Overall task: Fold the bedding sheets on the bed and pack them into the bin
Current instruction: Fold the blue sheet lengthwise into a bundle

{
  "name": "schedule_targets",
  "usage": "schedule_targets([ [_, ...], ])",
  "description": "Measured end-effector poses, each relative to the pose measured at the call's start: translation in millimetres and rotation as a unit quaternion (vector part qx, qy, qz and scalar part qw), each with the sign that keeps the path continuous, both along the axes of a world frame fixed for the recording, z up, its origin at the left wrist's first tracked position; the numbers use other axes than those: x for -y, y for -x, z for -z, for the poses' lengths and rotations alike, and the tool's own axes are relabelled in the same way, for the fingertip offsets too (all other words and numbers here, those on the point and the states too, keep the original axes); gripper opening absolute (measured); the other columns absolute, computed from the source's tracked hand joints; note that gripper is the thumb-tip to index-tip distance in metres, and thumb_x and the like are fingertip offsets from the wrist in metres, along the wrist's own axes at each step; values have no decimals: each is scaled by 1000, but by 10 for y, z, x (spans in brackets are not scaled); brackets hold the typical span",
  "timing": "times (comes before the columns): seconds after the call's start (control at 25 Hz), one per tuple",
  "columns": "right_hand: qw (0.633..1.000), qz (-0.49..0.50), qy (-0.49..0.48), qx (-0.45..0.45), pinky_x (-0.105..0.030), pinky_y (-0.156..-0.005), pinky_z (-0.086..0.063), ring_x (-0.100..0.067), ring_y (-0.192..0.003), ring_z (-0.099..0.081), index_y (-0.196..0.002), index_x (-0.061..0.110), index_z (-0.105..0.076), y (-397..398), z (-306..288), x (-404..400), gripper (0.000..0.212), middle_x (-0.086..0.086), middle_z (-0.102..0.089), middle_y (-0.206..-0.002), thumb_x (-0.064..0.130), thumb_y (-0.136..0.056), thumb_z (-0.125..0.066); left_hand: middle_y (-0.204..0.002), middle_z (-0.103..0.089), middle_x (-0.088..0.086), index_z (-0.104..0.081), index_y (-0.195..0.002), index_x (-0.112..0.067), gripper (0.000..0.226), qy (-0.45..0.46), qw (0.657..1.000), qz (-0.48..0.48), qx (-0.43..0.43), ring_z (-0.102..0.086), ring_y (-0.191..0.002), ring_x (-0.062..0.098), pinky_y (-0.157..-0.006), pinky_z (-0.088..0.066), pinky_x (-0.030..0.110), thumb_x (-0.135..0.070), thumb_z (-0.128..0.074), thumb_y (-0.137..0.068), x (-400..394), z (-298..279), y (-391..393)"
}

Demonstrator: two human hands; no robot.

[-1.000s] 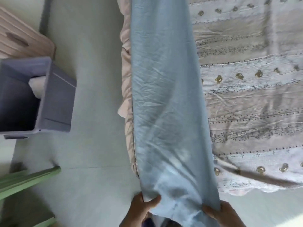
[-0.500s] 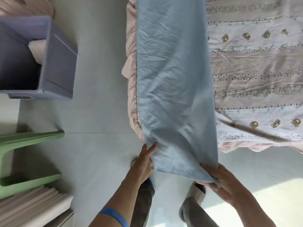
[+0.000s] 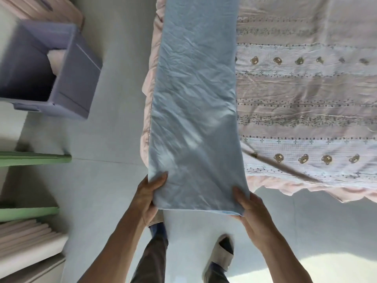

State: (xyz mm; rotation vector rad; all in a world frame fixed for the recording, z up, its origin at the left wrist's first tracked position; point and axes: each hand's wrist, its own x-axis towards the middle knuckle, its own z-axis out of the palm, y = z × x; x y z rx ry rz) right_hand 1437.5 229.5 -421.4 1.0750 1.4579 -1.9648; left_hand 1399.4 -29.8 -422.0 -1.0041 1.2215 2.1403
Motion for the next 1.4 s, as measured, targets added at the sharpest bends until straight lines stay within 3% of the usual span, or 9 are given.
schedule_targets([
  [0.2,984,54,-166,28,-32,-59,-47,-22,-67,-58,-82,-8,-69,-192,25,83,44,-3,-62,-67,35,-88,-69,-92,-74,17,-73,-86,0,49,258,963,46,56,-67,-81,31,-80,-53,44,-37,-87,-57,145,-159,-256],
  [0.36,979,21,-165,114,-39,-52,-57,-29,-61,-64,-62,14,-71,-721,-365,82,29,-7,-66,-62,27,-88,-73,-65,-67,5,-72,-80,-3,69,369,919,104,93,-56,-63,19,-59,-42,30,-60,-72,-41,83,-558,-740],
  [0.48,980,-4,-183,84,-39,-47,-56,-30,-51,-62,-83,22,-71,-650,-710,-125,7,-8,-69,-57,18,-80,-76,-53,-62,-2,-70,-99,-25,36,335,936,58,88,-50,-56,18,-52,-38,26,-28,-81,-65,-29,-1006,-791],
  [0.56,986,13,-159,46,-30,-41,-46,-27,-48,-54,-88,20,-71,-321,-922,-255,20,-14,-68,-61,1,-82,-70,-57,-58,2,-71,-101,-33,45,284,956,46,58,-41,-55,20,-53,-31,27,-21,-80,-58,-10,-1177,-520],
  [0.68,996,79,-16,50,-29,-53,-43,-28,-66,-64,-92,12,-73,508,-1265,-298,16,-14,-71,-80,4,-89,-59,-70,-55,10,-76,-93,-14,33,200,979,25,40,-36,-57,18,-49,-26,25,-19,-76,-61,73,-1347,266],
  [0.84,986,119,97,67,-19,-41,-39,-26,-81,-75,-96,12,-57,1872,-1258,-322,18,-9,-76,-102,8,-91,-40,-82,-65,15,-69,-84,-4,18,111,987,90,67,-53,-52,18,-43,-34,21,-9,-52,-87,212,-1332,1816],
  [0.96,996,48,-1,74,-16,-39,-33,-20,-61,-65,-88,13,-58,2617,-752,-282,9,-4,-75,-81,9,-91,-50,-89,-69,15,-54,-80,-11,7,88,979,175,60,-58,-59,19,-49,-33,25,-11,-47,-82,255,-915,2651],
  [1.12,958,-80,-273,22,-19,-36,-28,-4,-33,-42,-75,0,-63,2969,65,-343,20,-5,-51,-57,15,-83,-74,-77,-67,0,-70,-78,-17,14,343,870,353,-14,-61,-64,8,-59,-44,23,-23,-82,-75,238,-145,2955],
  [1.4,956,-49,-275,-90,-29,-59,-40,-14,-65,-56,-81,9,-68,3003,248,-451,31,0,-65,-72,40,-83,-72,-73,-65,2,-64,-79,-13,44,289,940,177,-37,-61,-68,17,-68,-49,32,-56,-72,-78,154,11,2846],
])
